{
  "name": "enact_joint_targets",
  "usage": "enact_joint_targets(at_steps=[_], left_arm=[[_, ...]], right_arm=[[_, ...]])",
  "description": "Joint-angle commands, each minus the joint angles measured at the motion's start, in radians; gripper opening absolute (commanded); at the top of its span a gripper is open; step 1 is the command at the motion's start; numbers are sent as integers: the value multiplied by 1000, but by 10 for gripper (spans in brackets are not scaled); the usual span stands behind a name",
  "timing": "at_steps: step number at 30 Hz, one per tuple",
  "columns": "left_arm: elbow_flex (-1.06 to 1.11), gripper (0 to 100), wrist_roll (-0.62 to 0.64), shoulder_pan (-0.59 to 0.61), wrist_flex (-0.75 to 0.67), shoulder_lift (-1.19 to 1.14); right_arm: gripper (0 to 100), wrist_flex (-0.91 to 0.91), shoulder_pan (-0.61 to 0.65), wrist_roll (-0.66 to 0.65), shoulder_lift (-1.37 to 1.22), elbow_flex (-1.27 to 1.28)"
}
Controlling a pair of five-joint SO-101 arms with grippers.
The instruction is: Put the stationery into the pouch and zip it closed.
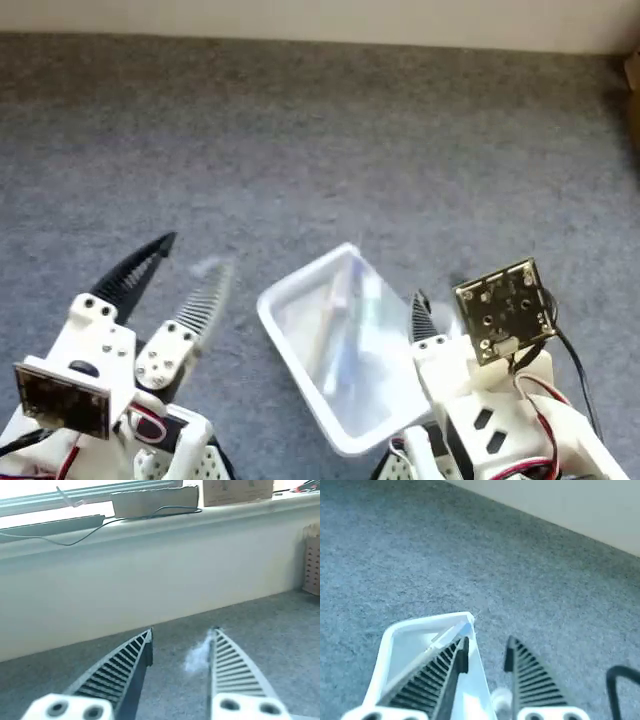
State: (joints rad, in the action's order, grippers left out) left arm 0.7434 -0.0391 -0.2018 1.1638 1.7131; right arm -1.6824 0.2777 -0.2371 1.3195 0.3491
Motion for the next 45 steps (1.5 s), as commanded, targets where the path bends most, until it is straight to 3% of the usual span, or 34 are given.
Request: enact_joint_targets(at_steps=[1, 10, 17, 21, 25, 29, 37, 45], left_arm=[[-42, 18, 5, 113, 9, -4], [-41, 5, 5, 153, 169, -2], [150, 6, -2, 153, 169, 101], [260, 6, -109, 153, 169, 117], [364, 6, -138, 153, 167, 110], [460, 6, -135, 170, 89, 110], [731, 7, -133, 364, -193, 110], [875, 7, -137, 386, -224, 110]], right_arm=[[18, -38, -12, 11, 1, 4], [19, -41, -309, 11, 1, 168], [18, -10, -332, 5, 136, 358], [4, 151, -329, 3, 269, 656], [4, 329, -329, -40, 257, 932], [5, 499, -337, -40, 205, 1075], [5, 611, -334, -38, 326, 1178], [5, 693, -340, -44, 516, 1483]])
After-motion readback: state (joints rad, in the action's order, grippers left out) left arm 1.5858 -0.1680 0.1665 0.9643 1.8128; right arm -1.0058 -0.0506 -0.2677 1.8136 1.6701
